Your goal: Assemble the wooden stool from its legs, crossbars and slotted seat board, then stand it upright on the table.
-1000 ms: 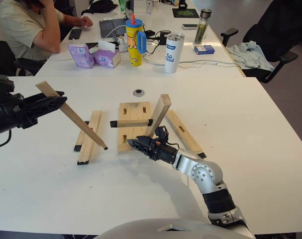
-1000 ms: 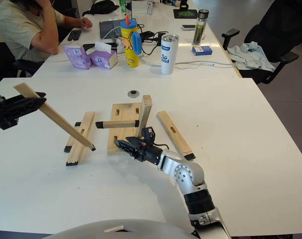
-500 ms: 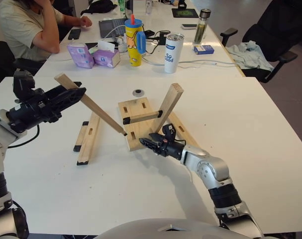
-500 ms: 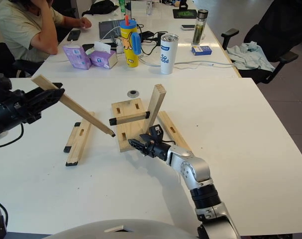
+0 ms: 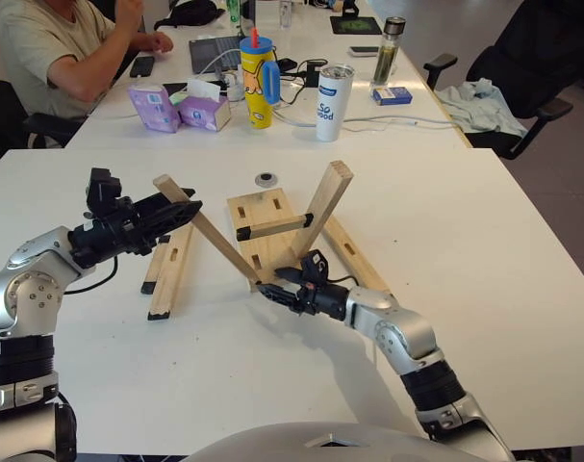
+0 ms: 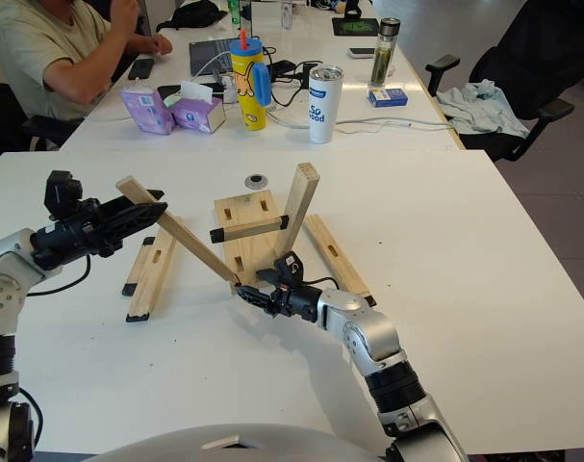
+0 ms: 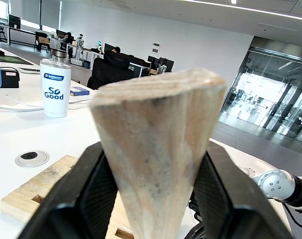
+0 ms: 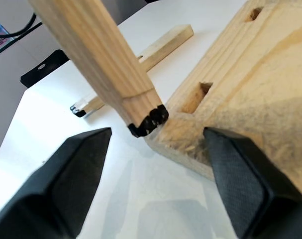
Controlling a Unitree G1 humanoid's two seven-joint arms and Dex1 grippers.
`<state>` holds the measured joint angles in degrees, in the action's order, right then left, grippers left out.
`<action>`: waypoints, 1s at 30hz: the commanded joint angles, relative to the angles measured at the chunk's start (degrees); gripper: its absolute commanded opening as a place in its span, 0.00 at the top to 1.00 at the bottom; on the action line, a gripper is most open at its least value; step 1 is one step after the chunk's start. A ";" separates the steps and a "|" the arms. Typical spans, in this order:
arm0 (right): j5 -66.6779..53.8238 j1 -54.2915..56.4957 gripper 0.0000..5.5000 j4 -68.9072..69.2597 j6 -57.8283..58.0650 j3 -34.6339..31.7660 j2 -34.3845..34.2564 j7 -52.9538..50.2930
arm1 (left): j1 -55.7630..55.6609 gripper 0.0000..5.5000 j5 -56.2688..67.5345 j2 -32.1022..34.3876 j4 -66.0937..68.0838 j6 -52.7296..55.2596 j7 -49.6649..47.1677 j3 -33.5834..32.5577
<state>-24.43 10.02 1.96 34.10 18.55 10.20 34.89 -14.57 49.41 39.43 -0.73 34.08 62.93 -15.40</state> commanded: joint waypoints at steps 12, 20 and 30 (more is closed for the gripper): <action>10.32 -0.86 0.37 -6.18 -2.47 4.39 2.35 -0.93 | 5.02 0.62 -19.98 7.73 -5.46 -13.49 5.13 12.29; 11.61 -0.95 0.37 -6.27 -1.50 4.78 2.33 -0.81 | 0.75 0.62 -14.99 9.53 -6.70 -8.69 5.30 11.19; 10.86 -0.79 0.37 -7.26 1.54 3.66 0.62 -2.08 | -14.33 0.62 -17.04 14.22 -2.81 -2.22 11.18 14.41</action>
<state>-14.54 12.09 -0.75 29.38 21.52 10.38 34.37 -24.66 35.21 52.39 -5.66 32.45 72.93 -3.23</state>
